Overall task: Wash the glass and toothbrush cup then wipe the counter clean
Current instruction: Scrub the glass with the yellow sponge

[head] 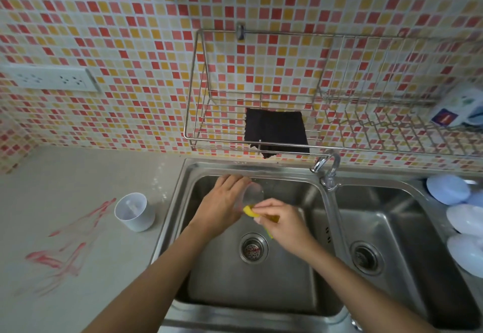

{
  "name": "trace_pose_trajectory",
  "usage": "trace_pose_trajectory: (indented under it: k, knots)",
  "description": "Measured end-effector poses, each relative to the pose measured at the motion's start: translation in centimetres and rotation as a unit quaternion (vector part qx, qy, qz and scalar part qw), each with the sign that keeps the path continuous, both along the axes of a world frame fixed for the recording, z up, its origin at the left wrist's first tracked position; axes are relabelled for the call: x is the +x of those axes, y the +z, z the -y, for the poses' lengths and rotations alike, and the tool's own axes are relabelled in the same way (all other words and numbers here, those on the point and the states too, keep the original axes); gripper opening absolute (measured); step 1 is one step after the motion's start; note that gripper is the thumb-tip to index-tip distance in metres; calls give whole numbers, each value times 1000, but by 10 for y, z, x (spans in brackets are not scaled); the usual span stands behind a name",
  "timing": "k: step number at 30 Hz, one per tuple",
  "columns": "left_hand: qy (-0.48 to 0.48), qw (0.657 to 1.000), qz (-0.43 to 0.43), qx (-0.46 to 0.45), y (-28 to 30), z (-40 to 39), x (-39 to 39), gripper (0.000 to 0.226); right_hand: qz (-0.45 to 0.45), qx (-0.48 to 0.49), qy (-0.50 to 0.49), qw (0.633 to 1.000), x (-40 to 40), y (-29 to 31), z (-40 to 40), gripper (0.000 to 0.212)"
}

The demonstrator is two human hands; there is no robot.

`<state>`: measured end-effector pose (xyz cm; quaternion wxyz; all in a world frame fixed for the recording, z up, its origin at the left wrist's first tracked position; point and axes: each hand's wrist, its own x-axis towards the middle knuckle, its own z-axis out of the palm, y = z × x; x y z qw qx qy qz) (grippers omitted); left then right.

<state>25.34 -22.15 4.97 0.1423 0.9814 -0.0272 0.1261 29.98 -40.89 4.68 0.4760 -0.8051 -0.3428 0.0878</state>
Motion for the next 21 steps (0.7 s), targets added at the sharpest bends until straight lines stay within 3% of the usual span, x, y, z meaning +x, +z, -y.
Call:
trace_pose_trajectory:
  k: [1,3,5,9,16,21]
  knots:
    - [-8,1000,-4,5,0,-1,1,68,88,-33,14,995,7,0,3,25]
    - [-30,999,-17,6,1,-1,3,72,296,-120,33,947,19,1,5,33]
    - [-40,999,-13,-2,3,-3,6,75,371,-174,36,911,21,2,4,39]
    - [-64,997,-22,-41,11,-9,9,63,376,-182,59,907,18,0,3,33]
    - [-25,967,-136,-216,26,-13,3,94,398,-146,17,905,15,4,1,15]
    - [14,970,-68,-231,12,-15,0,94,341,-116,29,932,9,17,-9,19]
